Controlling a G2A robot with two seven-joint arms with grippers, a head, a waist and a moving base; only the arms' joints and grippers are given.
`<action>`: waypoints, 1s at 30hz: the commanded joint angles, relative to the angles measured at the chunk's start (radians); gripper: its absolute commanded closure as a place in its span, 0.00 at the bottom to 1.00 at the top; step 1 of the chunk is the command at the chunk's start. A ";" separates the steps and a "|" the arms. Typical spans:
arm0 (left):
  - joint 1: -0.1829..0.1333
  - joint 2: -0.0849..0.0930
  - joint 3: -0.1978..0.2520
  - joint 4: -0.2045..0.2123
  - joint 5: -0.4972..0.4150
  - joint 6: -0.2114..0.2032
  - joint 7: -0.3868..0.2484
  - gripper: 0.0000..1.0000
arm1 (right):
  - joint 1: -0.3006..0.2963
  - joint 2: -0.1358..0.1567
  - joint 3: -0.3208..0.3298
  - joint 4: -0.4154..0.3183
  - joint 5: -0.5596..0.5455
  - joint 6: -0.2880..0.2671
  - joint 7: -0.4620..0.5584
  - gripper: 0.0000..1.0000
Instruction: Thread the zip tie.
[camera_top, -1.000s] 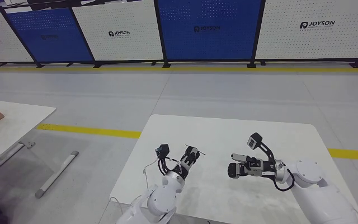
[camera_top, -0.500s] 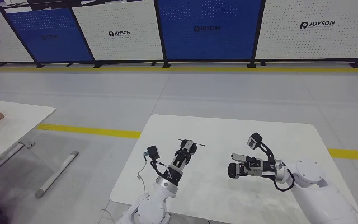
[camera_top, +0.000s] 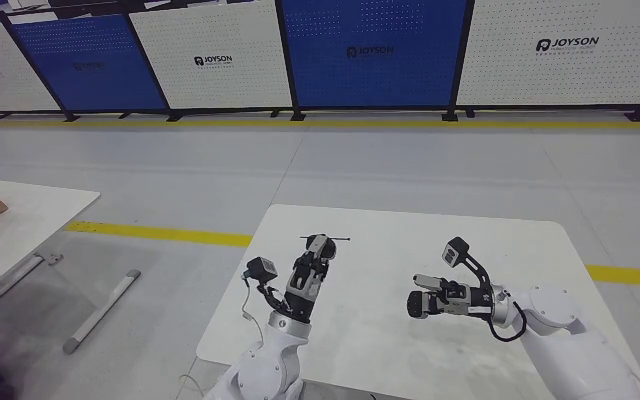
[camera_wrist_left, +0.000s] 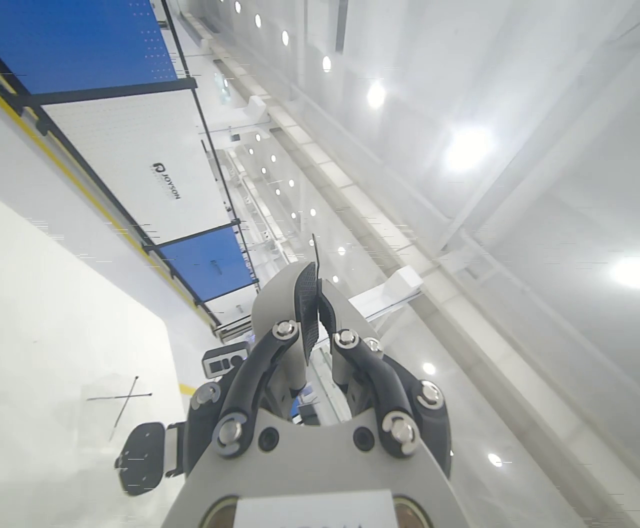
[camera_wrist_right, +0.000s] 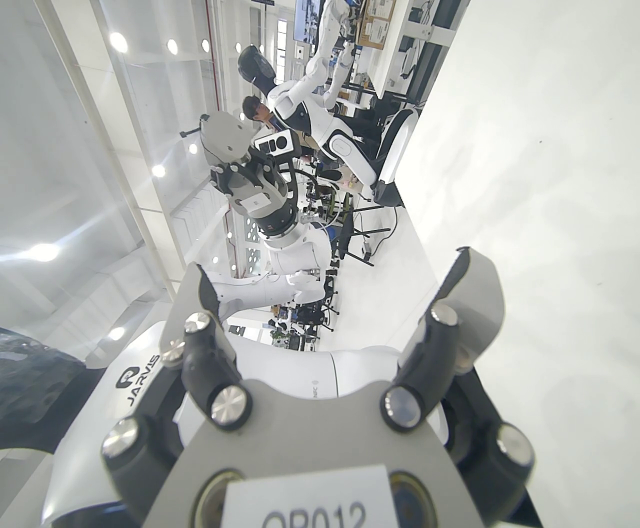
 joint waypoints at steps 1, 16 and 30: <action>0.000 0.000 0.000 0.002 0.002 0.003 -0.003 1.00 | 0.000 0.000 0.000 0.000 0.000 0.000 0.000 0.00; -0.043 -0.007 0.036 0.056 0.100 0.195 -0.015 1.00 | 0.000 0.000 0.000 0.000 0.000 0.000 0.000 0.00; -0.077 -0.019 0.093 0.134 0.268 0.302 0.019 1.00 | 0.000 0.000 0.000 0.000 0.000 0.000 0.000 0.00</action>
